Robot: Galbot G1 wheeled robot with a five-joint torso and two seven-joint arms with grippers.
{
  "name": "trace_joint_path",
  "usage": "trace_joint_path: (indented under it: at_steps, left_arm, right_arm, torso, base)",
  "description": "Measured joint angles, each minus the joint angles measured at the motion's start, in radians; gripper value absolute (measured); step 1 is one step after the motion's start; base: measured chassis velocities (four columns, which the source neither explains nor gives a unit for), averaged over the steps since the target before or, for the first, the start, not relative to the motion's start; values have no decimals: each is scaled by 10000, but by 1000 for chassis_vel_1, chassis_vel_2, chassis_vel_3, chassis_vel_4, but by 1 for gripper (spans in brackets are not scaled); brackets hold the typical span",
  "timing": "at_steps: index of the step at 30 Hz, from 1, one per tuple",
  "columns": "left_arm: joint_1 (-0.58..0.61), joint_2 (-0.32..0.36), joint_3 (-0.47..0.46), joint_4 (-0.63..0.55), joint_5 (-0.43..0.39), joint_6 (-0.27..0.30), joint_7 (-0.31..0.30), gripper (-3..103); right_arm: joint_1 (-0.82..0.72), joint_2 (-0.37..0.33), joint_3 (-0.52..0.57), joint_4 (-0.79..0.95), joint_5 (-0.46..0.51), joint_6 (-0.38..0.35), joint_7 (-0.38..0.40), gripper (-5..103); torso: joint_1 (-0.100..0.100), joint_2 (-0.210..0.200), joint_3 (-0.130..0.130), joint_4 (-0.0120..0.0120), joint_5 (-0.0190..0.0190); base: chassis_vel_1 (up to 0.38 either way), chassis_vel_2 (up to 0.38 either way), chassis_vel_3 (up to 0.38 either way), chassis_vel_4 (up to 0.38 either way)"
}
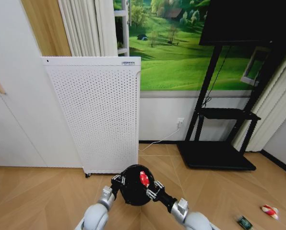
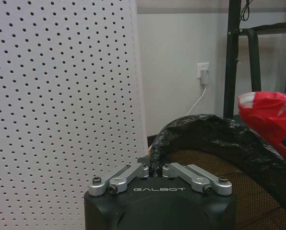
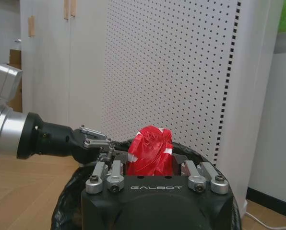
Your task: Pick up the trash bin and place the garbage on the floor into it.
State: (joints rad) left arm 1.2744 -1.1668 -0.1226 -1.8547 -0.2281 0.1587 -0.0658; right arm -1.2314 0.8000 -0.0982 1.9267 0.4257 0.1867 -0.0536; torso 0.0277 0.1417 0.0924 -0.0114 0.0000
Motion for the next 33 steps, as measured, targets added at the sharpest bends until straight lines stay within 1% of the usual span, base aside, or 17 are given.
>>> trace_joint_path:
  at_steps: [1, 3, 5, 6, 8, 10, 11, 12, 14, 16, 21, 24, 25, 27, 30, 32, 33]
  left_arm:
    - [21, -13, 43, 16, 20, 0, 0, 6]
    - [32, -17, 60, 20, 29, 0, 0, 6]
    - [40, -18, 67, 22, 39, 1, 0, 6]
    - [40, -18, 67, 22, 39, 1, 0, 6]
    - [21, -14, 58, 22, 37, 1, 4, 6]
    - [15, -8, 53, 22, 36, 0, 5, 6]
    - [5, 0, 48, 23, 36, 0, 5, 6]
    - [-3, 0, 47, 25, 34, 1, 14, 6]
    - [-8, 0, 47, 28, 33, 1, 16, 6]
    - [-41, -12, 47, 39, 32, 2, 15, 6]
    - [-40, -18, 27, 38, 39, 1, 25, 6]
    - [128, 87, -221, -124, 84, -17, 42, 6]
    - [128, 87, -221, -124, 84, -17, 42, 6]
    - [409, 228, -596, -378, 81, -30, 52, 6]
    - [598, 301, -858, -550, 76, -32, 58, 6]
    - [1027, 438, -1530, -943, 29, -34, 57, 6]
    - [1027, 438, -1530, -943, 29, -34, 57, 6]
  right_arm:
    - [72, 0, -33, -9, 3, 59, -161, 44]
    - [95, -12, -34, -6, 19, 68, -275, 47]
    - [110, -77, 9, 49, 177, 30, -590, 57]
    - [110, -77, 9, 49, 177, 30, -590, 57]
    - [114, -114, 86, 79, 234, -26, -747, 68]
    - [114, -118, 97, 84, 240, -36, -771, 68]
    - [110, -123, 115, 96, 266, -52, -788, 79]
    - [102, -125, 118, 105, 279, -59, -790, 79]
    - [98, -127, 118, 111, 283, -64, -790, 84]
    - [88, -129, 122, 112, 286, -68, -785, 95]
    - [64, -37, 335, 59, 335, -106, -563, 100]
    - [-18, 213, 1212, -194, 642, -323, -169, 100]
    - [-18, 213, 1212, -194, 642, -323, -169, 100]
    - [91, 325, 1894, -627, 802, -378, -64, 100]
    - [181, 359, 2203, -875, 880, -396, 133, 100]
    - [219, 476, 2752, -1209, 994, -542, 665, 100]
    - [219, 476, 2752, -1209, 994, -542, 665, 100]
  torso:
    - [-1, 0, 0, -1, 0]
    - [-1, 0, 0, -1, 0]
    - [-1, 0, -1, -1, 0]
    - [-1, 0, -1, -1, 0]
    - [-1, 0, -1, -3, 0]
    - [-1, 0, -1, -3, 0]
    - [-1, 0, -1, -3, 0]
    - [-1, 0, -1, -3, 0]
    - [-1, 0, -1, -2, 0]
    - [-1, 1, -1, -3, 0]
    - [0, 0, -1, -3, -1]
    - [-1, 1, -1, -4, -1]
    - [-1, 1, -1, -4, -1]
    - [-1, 0, -1, -2, 0]
    - [-1, 0, 0, 0, -1]
    - [-1, 0, -1, -1, 0]
    - [-1, 0, -1, -1, 0]
  base:
    - [0, 0, 0, 0]
    - [0, 0, 0, 0]
    - [0, 0, 0, 0]
    - [0, 0, 0, 0]
    - [0, 0, 0, 0]
    - [0, 0, 0, 0]
    - [0, 0, 0, 0]
    - [0, 0, 0, 0]
    - [0, 0, 0, 0]
    - [0, 0, 0, 0]
    - [0, 0, 0, 0]
    - [0, 0, 0, 0]
    - [0, 0, 0, 0]
    - [0, 0, 0, 0]
    - [0, 0, 0, 0]
    - [0, 0, 0, 0]
    - [0, 0, 0, 0]
